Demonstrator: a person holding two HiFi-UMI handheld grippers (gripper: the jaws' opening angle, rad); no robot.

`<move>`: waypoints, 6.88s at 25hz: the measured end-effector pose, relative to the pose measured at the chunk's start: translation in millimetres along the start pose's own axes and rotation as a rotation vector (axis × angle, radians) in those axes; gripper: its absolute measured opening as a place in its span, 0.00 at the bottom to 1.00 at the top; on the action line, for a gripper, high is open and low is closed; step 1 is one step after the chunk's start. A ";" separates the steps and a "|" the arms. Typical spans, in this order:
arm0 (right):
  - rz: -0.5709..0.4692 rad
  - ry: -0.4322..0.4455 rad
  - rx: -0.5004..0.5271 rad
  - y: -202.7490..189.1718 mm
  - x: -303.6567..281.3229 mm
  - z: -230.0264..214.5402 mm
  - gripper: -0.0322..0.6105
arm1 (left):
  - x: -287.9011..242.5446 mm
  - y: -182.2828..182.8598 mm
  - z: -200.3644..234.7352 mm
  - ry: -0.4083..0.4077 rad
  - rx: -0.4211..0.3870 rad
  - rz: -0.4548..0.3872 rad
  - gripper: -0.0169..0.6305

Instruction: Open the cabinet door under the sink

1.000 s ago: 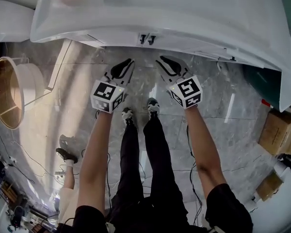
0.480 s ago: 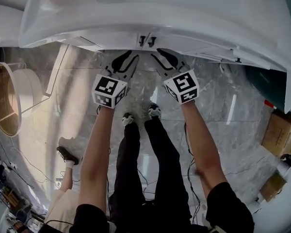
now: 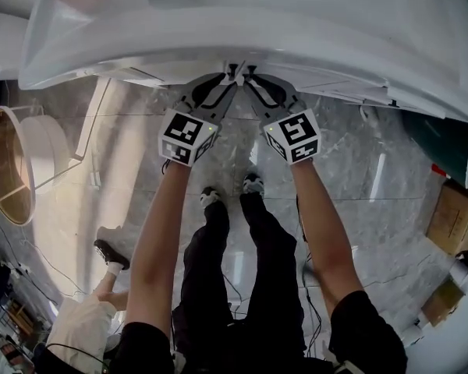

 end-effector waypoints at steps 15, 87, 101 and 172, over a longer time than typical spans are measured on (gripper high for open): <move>0.012 0.044 0.032 -2.1 -10.9 -3.0 0.20 | -21.4 3.4 1.8 -0.003 -0.071 -0.014 0.12; 0.071 0.083 -0.194 -70.1 235.6 52.2 0.22 | 168.0 -29.4 -54.8 -0.099 -0.189 0.086 0.09; 0.050 -0.176 -0.323 -88.8 303.3 30.9 0.22 | 263.3 -40.9 -31.1 0.112 -0.013 0.075 0.09; 0.190 -0.023 -0.134 238.3 396.8 137.2 0.14 | 348.5 256.4 -250.0 0.070 0.149 0.022 0.05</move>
Point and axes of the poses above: the fingertips, and each gripper's own axes: x backward along the fingers, z to its left, y out of its top, the point moved 6 cm from there along x, backward along the fingers, and after that the axes turned 11 degrees about -z, right-handed, at the moved point
